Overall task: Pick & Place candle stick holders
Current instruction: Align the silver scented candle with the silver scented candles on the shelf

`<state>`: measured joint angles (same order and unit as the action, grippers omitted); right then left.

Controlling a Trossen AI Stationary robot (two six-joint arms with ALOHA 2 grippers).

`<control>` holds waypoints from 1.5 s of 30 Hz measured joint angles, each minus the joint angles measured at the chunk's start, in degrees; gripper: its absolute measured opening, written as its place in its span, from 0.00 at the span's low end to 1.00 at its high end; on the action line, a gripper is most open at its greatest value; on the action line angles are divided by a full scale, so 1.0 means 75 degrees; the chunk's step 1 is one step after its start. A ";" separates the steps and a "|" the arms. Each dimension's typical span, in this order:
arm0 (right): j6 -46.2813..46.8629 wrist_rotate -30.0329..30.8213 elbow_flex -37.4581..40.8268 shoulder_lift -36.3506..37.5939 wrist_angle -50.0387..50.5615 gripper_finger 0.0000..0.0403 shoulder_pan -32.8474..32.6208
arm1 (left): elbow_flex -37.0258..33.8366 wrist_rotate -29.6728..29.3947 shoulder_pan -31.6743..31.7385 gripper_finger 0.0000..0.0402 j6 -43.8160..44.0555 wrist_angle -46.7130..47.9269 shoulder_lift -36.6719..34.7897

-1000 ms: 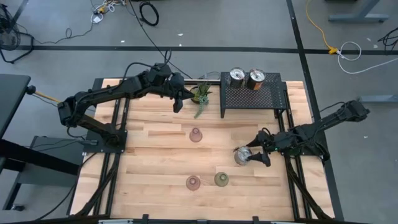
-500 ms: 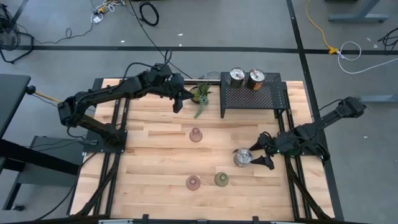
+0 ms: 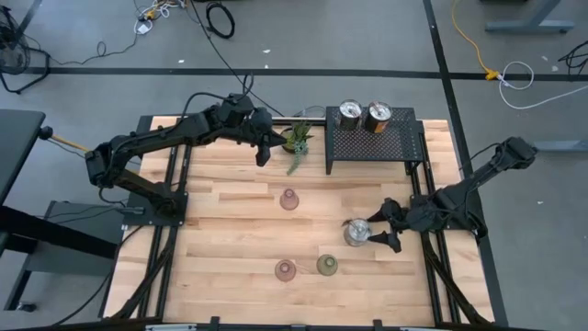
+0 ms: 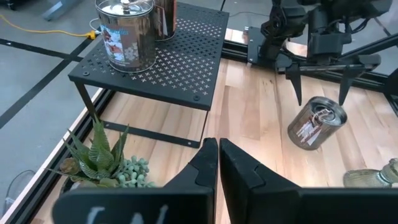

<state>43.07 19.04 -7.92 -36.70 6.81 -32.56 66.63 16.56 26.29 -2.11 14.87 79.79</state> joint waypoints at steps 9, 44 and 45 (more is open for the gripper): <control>0.0012 0.0307 -0.0007 -0.1202 -0.1209 0.87 0.0002 | 0.0000 -0.0002 0.0001 0.04 0.0003 -0.0002 0.0000; -0.1657 0.1578 0.0006 -0.4738 -0.5419 0.87 0.0015 | 0.0000 0.0023 -0.0001 0.04 -0.0009 -0.0003 0.0000; -0.1668 0.1578 0.0006 -0.4805 -0.5438 0.87 0.0015 | 0.0000 0.0023 -0.0001 0.04 -0.0012 -0.0003 0.0000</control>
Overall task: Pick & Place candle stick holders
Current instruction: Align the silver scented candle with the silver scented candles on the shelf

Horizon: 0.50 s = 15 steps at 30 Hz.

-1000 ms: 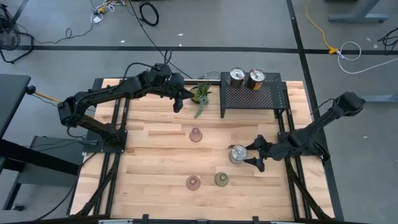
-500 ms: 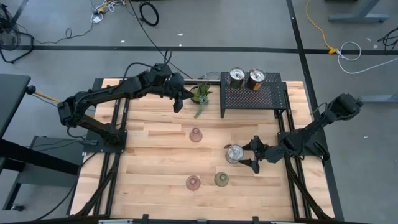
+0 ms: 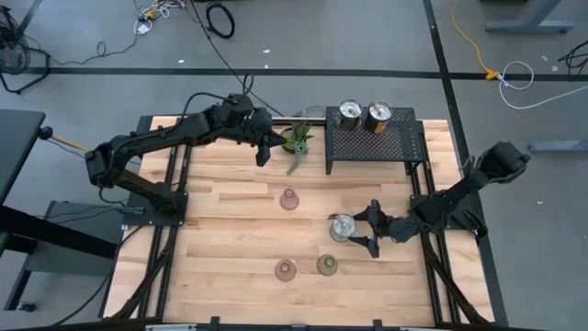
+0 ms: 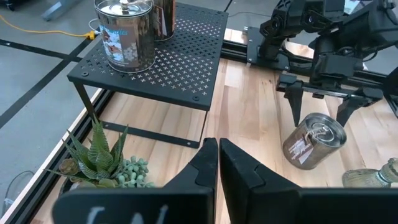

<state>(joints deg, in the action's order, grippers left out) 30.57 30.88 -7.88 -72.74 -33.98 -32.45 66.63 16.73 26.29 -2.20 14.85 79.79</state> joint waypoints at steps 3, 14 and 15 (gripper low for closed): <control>0.0012 0.0023 0.0000 -0.0205 -0.0085 0.87 0.0019 | 0.0000 0.0000 0.0002 0.04 0.0000 0.0000 0.0000; -0.0402 -0.0038 -0.0009 -0.0983 -0.1370 0.87 0.0181 | 0.0000 0.0000 0.0001 0.04 -0.0006 -0.0003 0.0000; -0.0408 -0.0050 -0.0009 -0.1041 -0.1389 0.87 0.0181 | 0.0000 0.0000 0.0001 0.04 -0.0006 -0.0001 0.0000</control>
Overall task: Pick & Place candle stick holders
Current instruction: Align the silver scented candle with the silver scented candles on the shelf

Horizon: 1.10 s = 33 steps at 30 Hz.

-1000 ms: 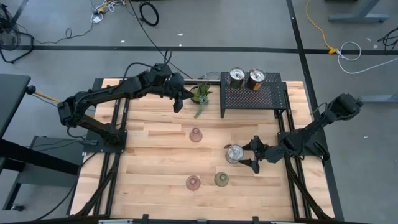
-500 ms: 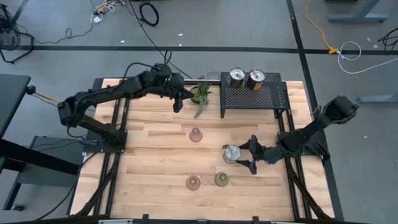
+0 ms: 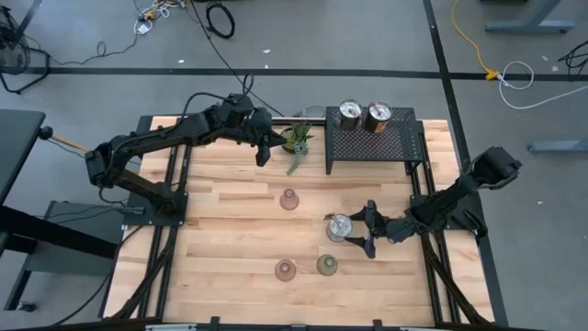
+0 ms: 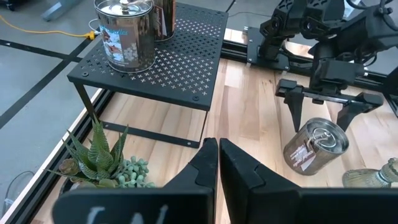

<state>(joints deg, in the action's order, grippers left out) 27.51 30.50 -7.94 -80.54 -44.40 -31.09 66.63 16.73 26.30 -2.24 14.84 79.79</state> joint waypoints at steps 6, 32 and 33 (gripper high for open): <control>0.0005 0.0051 0.0000 -0.0113 -0.0149 0.87 0.0000 | 0.0000 0.0000 -0.0001 0.04 0.0000 0.0000 0.0000; 0.0007 -0.0006 0.0000 -0.0110 -0.0484 0.97 0.0046 | 0.0000 0.0000 -0.0001 0.04 -0.0003 -0.0002 0.0000; -0.0001 -0.0006 0.0000 -0.0110 -0.0484 0.97 0.0069 | 0.0000 0.0000 -0.0002 0.04 -0.0003 -0.0002 0.0000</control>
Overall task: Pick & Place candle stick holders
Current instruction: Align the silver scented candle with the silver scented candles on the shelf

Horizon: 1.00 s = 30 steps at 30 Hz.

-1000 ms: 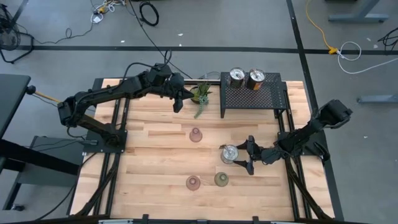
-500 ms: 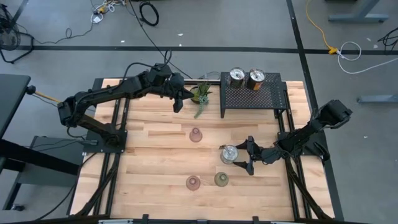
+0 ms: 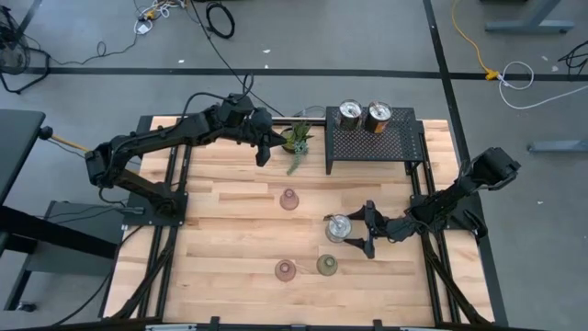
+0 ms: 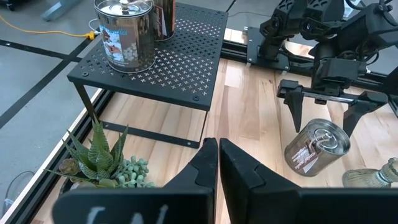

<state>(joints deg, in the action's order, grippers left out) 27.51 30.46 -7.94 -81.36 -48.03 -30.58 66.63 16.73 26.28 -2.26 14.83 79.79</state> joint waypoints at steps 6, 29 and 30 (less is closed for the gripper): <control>-0.0279 -0.0073 -0.0219 0.0003 0.0134 0.97 0.0162 | 0.0000 0.0000 0.0000 0.04 0.0000 0.0000 0.0000; -0.0391 -0.0131 -0.0931 -0.1073 -0.0037 0.97 0.0597 | 0.0000 0.0003 0.0000 0.04 -0.0009 0.0003 0.0000; -0.0393 -0.0144 -0.1025 -0.1224 -0.0025 0.97 0.0627 | 0.0000 0.0003 0.0001 0.04 -0.0009 0.0003 0.0000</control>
<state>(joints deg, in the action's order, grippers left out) 24.56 29.37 -15.63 -90.54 -48.22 -25.88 66.63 16.75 26.29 -2.33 14.85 79.79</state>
